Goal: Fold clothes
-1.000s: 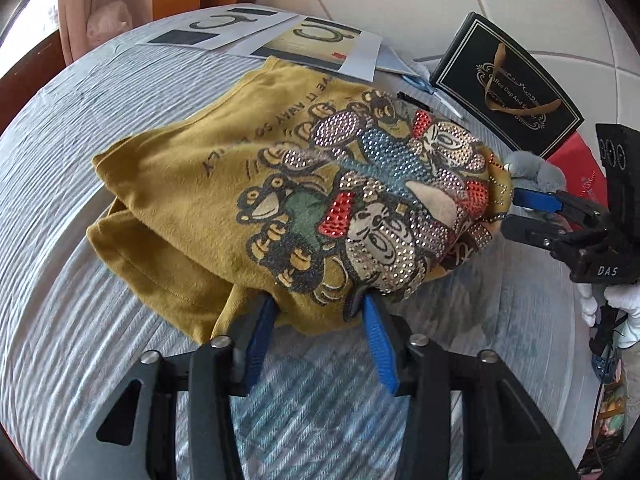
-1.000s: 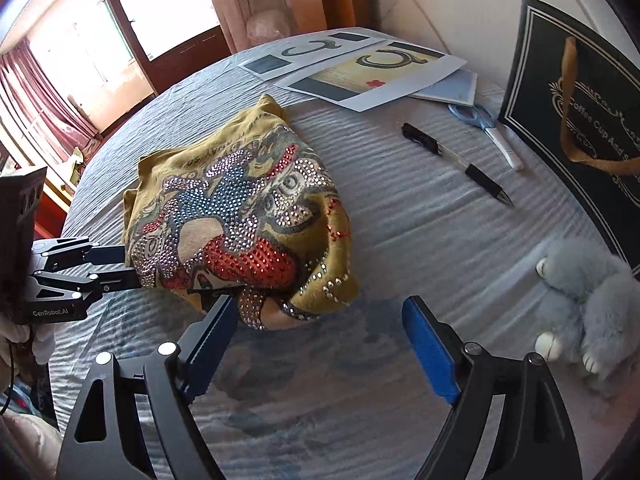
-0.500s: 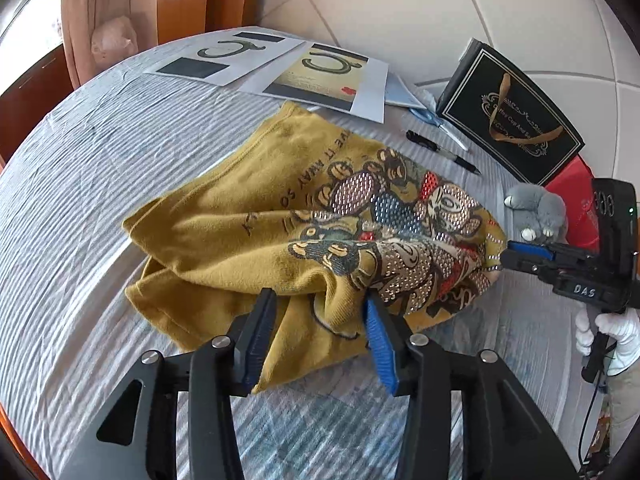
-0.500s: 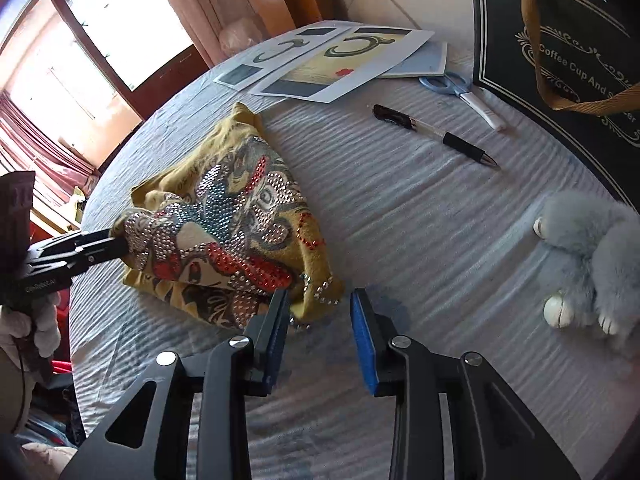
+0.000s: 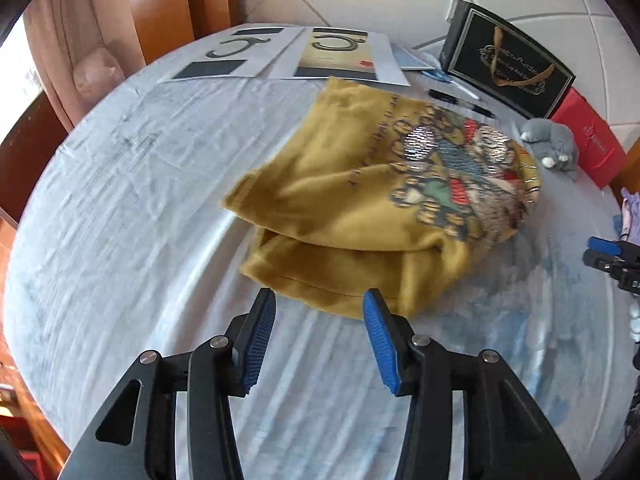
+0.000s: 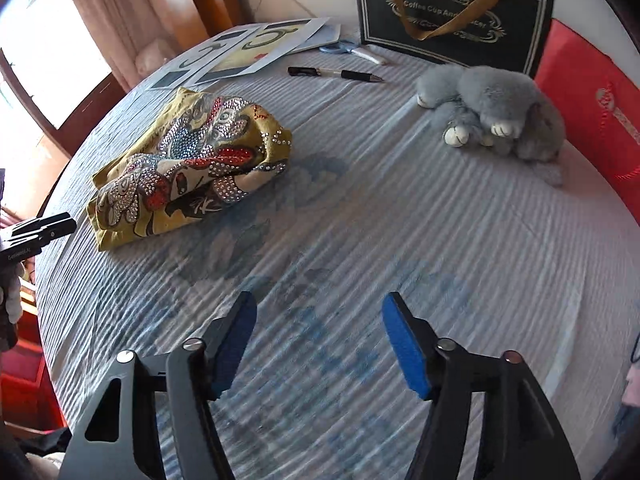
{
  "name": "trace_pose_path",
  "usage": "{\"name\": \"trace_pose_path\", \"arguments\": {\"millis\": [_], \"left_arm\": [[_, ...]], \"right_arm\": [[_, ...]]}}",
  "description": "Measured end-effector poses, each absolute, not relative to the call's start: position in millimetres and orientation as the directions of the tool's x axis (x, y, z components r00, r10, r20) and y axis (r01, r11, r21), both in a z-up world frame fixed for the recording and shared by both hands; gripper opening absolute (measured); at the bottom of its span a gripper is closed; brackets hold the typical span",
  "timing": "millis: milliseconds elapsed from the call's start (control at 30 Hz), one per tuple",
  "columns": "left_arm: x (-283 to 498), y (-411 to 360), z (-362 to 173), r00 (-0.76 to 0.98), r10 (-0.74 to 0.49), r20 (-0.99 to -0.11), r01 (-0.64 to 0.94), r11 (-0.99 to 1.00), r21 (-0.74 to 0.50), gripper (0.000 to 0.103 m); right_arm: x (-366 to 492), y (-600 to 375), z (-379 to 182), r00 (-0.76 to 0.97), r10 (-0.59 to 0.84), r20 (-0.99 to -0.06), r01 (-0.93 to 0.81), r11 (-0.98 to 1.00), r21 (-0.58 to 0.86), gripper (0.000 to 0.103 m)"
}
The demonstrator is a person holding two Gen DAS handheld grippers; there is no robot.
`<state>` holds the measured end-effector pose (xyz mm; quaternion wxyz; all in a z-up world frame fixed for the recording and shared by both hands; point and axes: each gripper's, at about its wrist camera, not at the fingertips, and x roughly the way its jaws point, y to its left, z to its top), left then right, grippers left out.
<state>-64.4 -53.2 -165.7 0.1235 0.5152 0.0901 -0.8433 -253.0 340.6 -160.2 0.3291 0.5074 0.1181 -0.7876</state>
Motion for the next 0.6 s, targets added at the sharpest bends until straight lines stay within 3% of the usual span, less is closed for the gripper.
{"name": "trace_pose_path", "arguments": {"millis": [100, 200, 467, 500, 567, 600], "left_arm": [[-77, -97, -175, -0.435, -0.097, -0.895, 0.232, -0.973, -0.008, 0.047], [-94, -122, -185, -0.463, 0.004, -0.886, 0.106, -0.993, -0.06, 0.046], [-124, -125, -199, -0.427, 0.128, -0.895, -0.106, -0.99, -0.09, 0.046], [-125, -124, -199, -0.424, 0.13, -0.896, -0.117, -0.989, -0.088, 0.045], [-127, -123, -199, -0.401, 0.169, -0.9, -0.129, -0.983, -0.127, 0.022], [-128, -123, -199, -0.39, 0.185, -0.902, -0.135, -0.98, -0.142, 0.019]], "right_arm": [[-218, 323, -157, -0.345, -0.408, -0.845, 0.569, -0.807, 0.158, 0.061], [-183, 286, -160, -0.406, -0.388, -0.827, 0.499, -0.853, 0.155, 0.061], [-138, 168, -171, -0.427, -0.357, -0.831, 0.322, -0.919, 0.229, 0.063], [-138, 156, -172, -0.435, -0.343, -0.833, 0.312, -0.925, 0.218, 0.064], [-137, 132, -174, -0.446, -0.32, -0.835, 0.296, -0.934, 0.2, 0.067], [-138, 122, -176, -0.45, -0.312, -0.837, 0.288, -0.938, 0.195, 0.067]]}}
